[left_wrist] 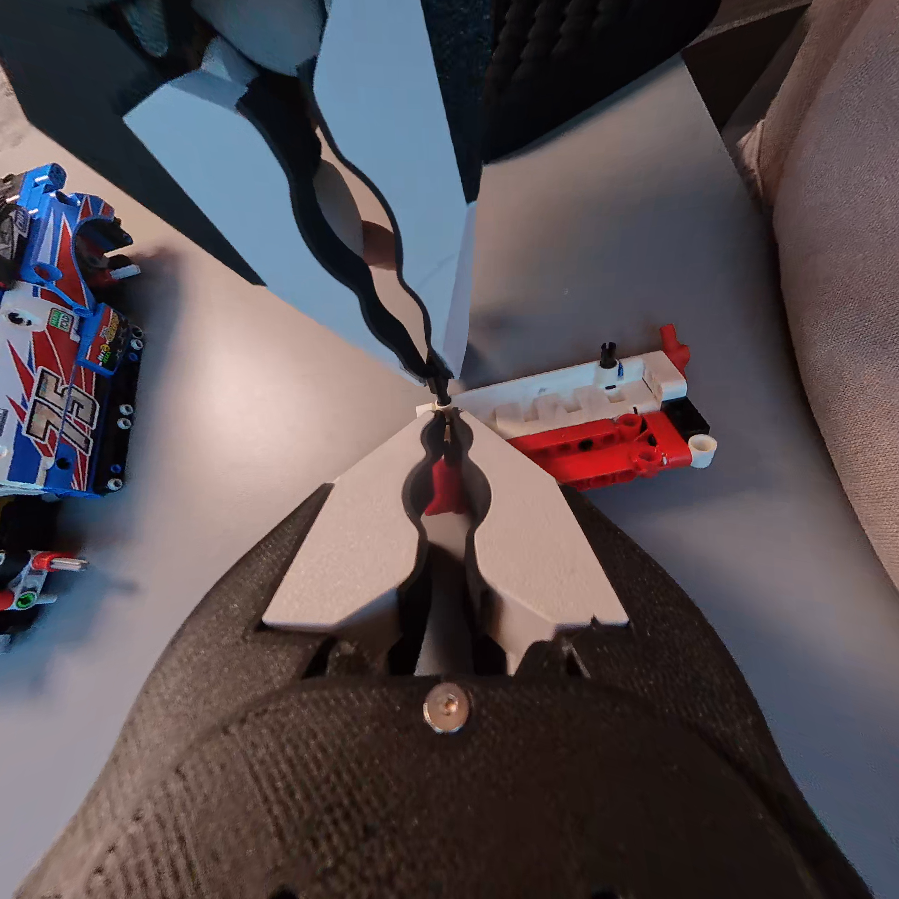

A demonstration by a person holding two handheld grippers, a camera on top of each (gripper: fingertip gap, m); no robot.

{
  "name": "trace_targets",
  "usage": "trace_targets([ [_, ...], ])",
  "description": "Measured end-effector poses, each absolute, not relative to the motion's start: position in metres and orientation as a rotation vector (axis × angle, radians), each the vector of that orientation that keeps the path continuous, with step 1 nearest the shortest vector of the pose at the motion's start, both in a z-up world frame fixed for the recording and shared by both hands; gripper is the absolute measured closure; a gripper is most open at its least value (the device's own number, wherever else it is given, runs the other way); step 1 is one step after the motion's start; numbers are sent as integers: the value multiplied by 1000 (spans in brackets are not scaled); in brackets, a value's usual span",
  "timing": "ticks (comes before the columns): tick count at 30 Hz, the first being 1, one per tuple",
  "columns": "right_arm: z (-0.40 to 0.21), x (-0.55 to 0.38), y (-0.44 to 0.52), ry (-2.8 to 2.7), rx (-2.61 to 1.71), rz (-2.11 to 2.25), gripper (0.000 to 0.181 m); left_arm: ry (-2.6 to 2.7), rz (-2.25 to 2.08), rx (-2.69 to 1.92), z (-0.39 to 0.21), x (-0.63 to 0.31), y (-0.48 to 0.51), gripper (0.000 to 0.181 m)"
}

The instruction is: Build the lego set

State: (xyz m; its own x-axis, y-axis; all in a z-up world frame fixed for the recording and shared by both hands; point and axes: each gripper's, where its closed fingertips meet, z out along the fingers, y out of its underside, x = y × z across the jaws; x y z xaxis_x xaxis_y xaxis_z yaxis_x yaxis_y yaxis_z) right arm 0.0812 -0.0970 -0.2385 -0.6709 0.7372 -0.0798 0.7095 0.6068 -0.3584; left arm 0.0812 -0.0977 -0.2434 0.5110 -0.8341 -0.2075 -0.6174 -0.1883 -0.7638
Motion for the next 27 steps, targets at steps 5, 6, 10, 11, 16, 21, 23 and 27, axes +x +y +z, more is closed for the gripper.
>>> trace_targets([
  [5, -240, 79, -97, -2773, -1299, 543, 179, 1207, -293, -1888, -244, 81, -98, 181],
  [6, -240, 80, -98, -2780, -1309, 535, 179, 1208, -296, -1888, -244, 81, -98, 181],
  [10, -241, 79, -98, -2799, -1356, 499, 179, 1214, -287, -1881, -244, 81, -98, 181],
  [11, -241, 79, -98, -2801, -1361, 483, 179, 1215, -287, -1881, -244, 81, -98, 181],
  [16, -243, 79, -100, -2836, -1487, 435, 180, 1221, -277, -1873, -244, 81, -99, 181],
  [21, -245, 79, -102, -2792, -1735, 471, 180, 1226, -257, -1861, -244, 82, -100, 181],
  [23, -245, 79, -104, -2744, -1854, 514, 180, 1228, -253, -1859, -244, 82, -100, 181],
  [27, -248, 80, -103, -2870, -1422, 236, 179, 1235, -257, -1853, -245, 83, -102, 181],
])
